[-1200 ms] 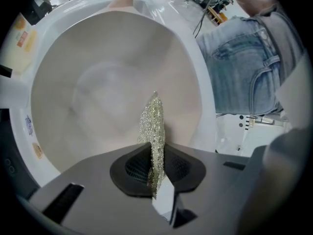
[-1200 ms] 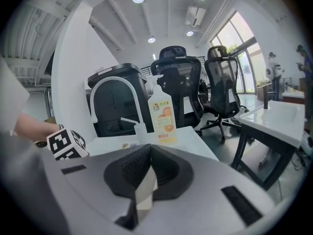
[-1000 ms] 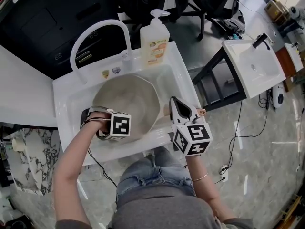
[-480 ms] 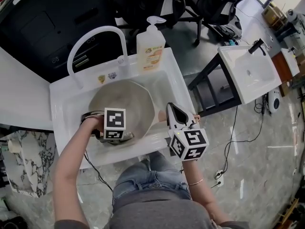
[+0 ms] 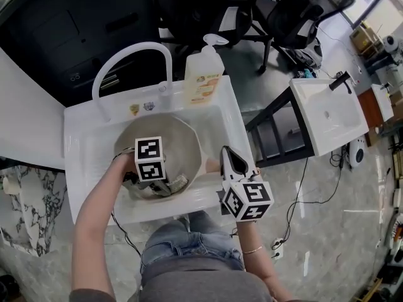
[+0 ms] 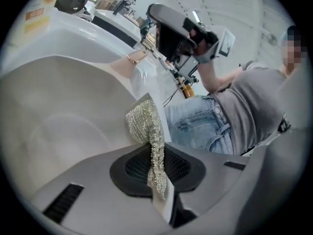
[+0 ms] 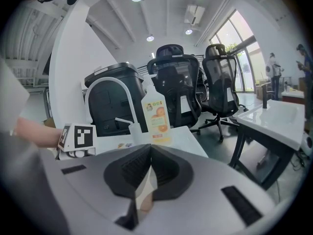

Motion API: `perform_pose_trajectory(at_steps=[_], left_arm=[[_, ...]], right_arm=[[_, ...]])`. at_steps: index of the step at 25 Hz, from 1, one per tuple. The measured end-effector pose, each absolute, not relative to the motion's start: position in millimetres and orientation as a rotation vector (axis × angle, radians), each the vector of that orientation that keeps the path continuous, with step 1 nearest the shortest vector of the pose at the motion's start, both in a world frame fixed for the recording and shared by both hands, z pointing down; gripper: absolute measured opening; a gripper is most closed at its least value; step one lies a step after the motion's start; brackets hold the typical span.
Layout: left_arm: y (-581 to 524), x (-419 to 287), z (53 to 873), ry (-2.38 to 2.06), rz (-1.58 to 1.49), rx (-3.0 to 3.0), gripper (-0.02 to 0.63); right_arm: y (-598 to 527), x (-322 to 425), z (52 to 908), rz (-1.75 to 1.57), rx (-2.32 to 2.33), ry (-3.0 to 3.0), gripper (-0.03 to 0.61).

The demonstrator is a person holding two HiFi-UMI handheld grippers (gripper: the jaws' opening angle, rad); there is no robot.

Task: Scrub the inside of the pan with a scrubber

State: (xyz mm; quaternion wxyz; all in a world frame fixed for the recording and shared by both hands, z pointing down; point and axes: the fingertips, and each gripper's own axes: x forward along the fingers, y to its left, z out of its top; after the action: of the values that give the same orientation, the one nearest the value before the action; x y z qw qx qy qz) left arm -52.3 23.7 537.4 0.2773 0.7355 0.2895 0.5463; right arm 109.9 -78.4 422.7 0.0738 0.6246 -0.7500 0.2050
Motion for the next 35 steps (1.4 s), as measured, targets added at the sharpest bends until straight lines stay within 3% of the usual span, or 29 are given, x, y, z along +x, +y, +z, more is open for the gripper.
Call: perform_pose_trajectory(at_steps=[14,27,35], left_arm=[[-4,6,519,0.550,0.911,2.139,0.058],[-93,-11,537,-0.257,0.491,2.084,0.058],[-102,-14,572,-0.349,0.523,1.912,0.058]], right_arm=[[-110,98,423,0.611,1.800,-2.281,0.011],[-141,90,425,0.590,1.733,-2.288,0.011],[-147,87,433,0.604,1.714,-2.287,0.011]])
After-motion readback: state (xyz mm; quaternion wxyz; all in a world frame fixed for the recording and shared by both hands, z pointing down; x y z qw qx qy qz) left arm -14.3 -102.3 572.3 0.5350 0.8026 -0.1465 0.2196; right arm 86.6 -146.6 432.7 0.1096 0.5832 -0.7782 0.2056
